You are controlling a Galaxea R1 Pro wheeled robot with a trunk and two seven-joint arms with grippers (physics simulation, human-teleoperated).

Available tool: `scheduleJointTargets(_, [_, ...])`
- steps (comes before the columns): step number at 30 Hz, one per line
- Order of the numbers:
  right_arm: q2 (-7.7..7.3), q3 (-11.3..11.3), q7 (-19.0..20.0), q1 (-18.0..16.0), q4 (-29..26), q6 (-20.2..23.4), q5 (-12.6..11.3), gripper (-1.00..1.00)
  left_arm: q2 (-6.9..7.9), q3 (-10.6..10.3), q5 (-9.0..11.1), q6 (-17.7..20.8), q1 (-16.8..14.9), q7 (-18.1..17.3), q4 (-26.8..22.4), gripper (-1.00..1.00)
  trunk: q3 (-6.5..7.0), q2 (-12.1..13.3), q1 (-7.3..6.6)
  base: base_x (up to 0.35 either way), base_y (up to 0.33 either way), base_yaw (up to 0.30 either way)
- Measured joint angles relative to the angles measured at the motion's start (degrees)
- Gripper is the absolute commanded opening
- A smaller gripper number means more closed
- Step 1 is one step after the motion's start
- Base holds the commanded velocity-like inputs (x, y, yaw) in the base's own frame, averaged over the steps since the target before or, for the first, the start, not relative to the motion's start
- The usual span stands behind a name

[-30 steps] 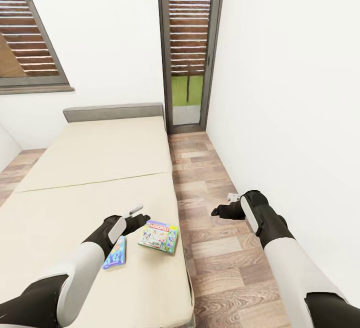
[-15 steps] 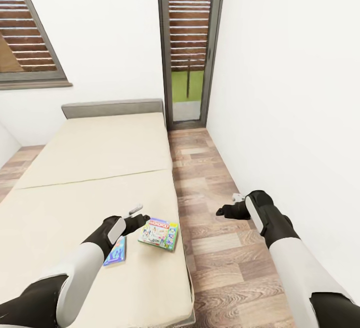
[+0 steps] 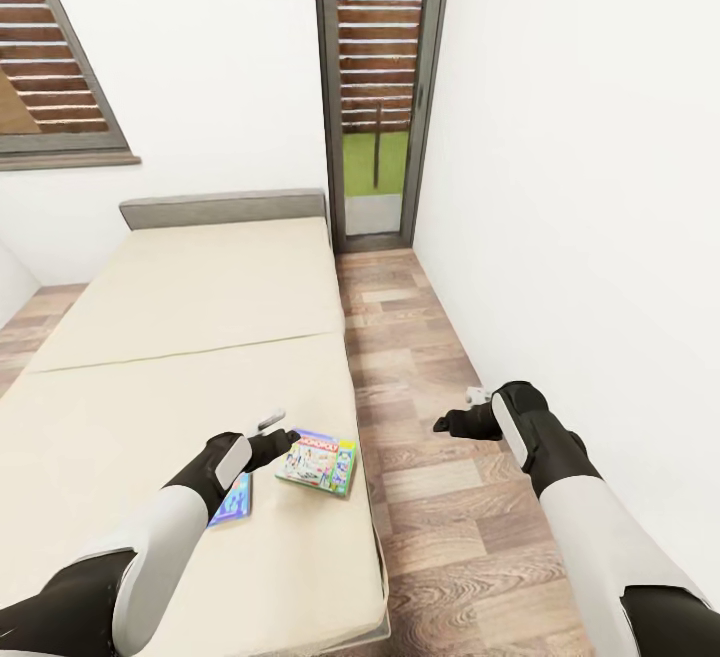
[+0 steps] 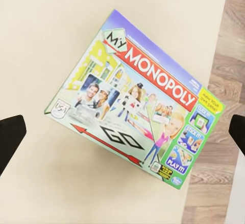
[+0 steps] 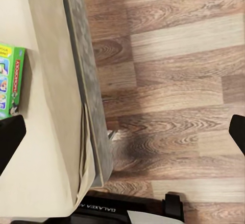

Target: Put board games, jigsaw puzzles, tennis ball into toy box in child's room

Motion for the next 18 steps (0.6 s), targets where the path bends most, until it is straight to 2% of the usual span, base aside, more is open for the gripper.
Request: scheduleJointTargets(18, [-0.02,0.2,0.0,0.0,-1.7,0.0,0.0,1.00,0.31,0.0,0.1,0.0,0.0,0.0,0.0,1.00,-1.65,0.0,0.00,0.000,0.000,0.000])
